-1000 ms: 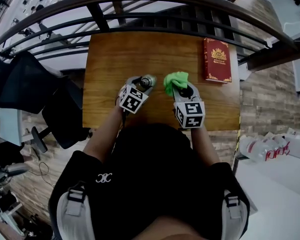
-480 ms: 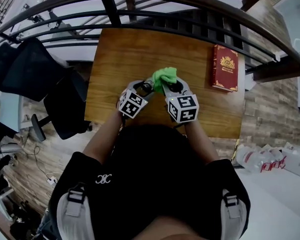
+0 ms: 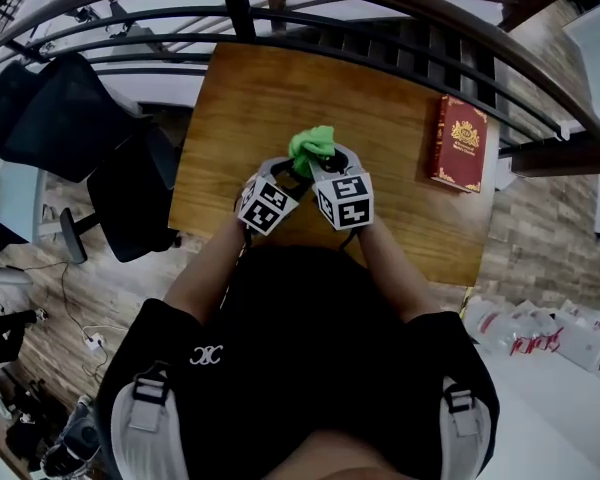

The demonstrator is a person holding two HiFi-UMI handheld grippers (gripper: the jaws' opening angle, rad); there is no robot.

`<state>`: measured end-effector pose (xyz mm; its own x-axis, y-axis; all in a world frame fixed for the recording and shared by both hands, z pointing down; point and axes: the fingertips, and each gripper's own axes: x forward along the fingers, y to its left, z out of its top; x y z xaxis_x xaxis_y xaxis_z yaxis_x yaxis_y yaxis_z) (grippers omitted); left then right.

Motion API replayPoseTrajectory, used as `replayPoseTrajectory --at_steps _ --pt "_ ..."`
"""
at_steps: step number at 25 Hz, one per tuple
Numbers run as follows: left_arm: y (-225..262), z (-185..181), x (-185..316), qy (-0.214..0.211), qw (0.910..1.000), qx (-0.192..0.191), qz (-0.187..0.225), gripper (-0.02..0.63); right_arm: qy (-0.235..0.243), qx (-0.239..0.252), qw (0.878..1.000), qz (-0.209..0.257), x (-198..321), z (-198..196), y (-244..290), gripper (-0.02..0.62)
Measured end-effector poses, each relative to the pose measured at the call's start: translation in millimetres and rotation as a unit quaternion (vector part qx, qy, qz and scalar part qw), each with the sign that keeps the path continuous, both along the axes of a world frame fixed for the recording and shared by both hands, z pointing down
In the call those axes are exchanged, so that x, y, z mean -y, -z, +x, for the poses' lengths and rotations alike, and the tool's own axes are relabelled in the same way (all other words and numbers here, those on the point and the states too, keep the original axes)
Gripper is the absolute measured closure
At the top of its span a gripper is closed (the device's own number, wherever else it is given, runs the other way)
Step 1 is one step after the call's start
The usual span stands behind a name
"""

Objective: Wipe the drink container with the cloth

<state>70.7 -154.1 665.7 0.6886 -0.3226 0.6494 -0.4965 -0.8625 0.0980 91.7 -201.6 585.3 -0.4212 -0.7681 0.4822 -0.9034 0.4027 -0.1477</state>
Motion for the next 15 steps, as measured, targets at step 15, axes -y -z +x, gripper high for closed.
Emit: replayPoseTrajectory --at_steps 15 --pt "-3 -5 -3 -0.001 1.0 0.001 0.002 0.299 0.001 -0.023 0.998 -0.066 11 14 -57 0.503"
